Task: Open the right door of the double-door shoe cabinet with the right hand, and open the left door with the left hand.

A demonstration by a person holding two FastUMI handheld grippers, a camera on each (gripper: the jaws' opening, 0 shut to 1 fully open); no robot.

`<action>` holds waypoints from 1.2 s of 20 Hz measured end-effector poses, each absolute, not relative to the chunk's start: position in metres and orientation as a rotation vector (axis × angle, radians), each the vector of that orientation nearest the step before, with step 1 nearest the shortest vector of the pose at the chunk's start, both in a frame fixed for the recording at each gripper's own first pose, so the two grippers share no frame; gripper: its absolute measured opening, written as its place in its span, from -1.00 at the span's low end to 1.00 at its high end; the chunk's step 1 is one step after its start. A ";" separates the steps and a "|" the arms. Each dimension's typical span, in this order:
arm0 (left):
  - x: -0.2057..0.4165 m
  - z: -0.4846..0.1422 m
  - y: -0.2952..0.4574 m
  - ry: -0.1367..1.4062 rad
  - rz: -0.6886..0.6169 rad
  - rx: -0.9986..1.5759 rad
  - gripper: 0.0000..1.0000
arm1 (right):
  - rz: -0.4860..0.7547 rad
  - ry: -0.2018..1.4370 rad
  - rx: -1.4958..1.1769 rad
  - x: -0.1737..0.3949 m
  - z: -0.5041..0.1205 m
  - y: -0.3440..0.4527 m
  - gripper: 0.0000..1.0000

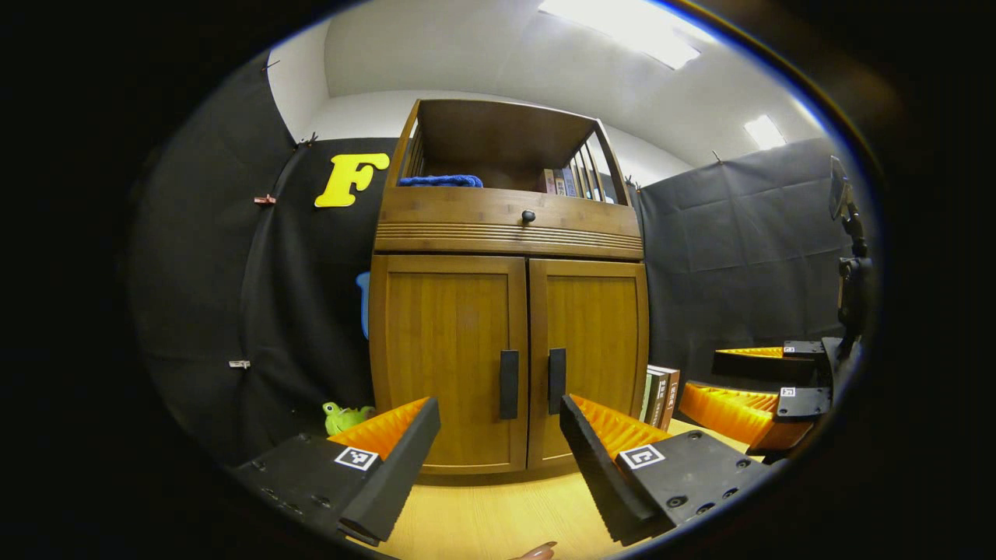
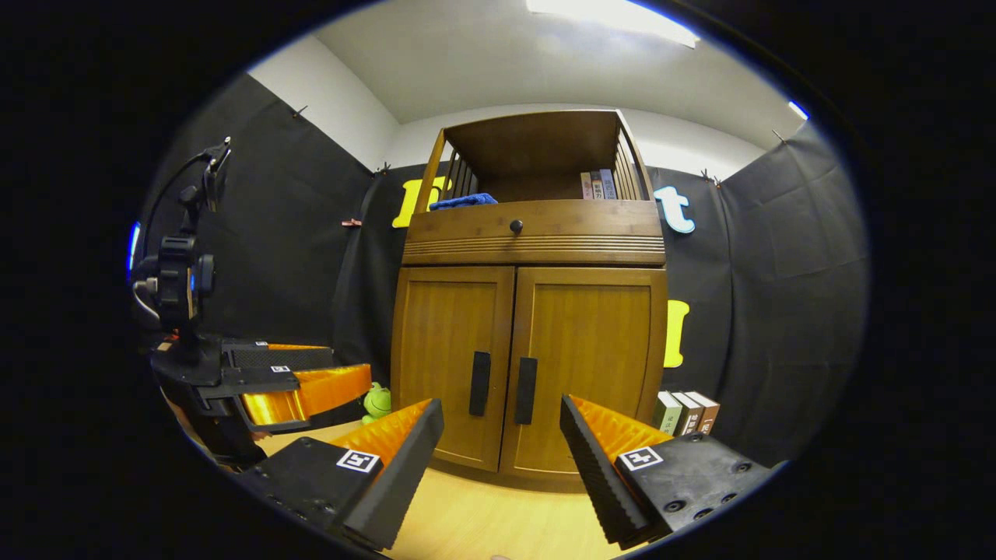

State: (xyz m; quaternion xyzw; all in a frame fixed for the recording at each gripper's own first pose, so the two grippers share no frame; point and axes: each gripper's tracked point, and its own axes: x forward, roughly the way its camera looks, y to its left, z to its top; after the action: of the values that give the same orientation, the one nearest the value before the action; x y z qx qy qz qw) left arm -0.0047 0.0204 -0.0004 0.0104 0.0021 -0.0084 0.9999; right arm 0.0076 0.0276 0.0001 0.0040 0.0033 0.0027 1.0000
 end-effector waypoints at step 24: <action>0.012 -0.023 0.005 0.034 -0.053 0.029 0.94 | -0.005 0.008 -0.090 0.019 -0.006 0.022 0.89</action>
State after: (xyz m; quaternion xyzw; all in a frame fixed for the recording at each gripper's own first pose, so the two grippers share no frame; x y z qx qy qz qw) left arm 0.0122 0.0050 -0.0230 0.0144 0.0171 -0.0264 0.9994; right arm 0.0189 0.0217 -0.0056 -0.0452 0.0041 -0.0027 0.9990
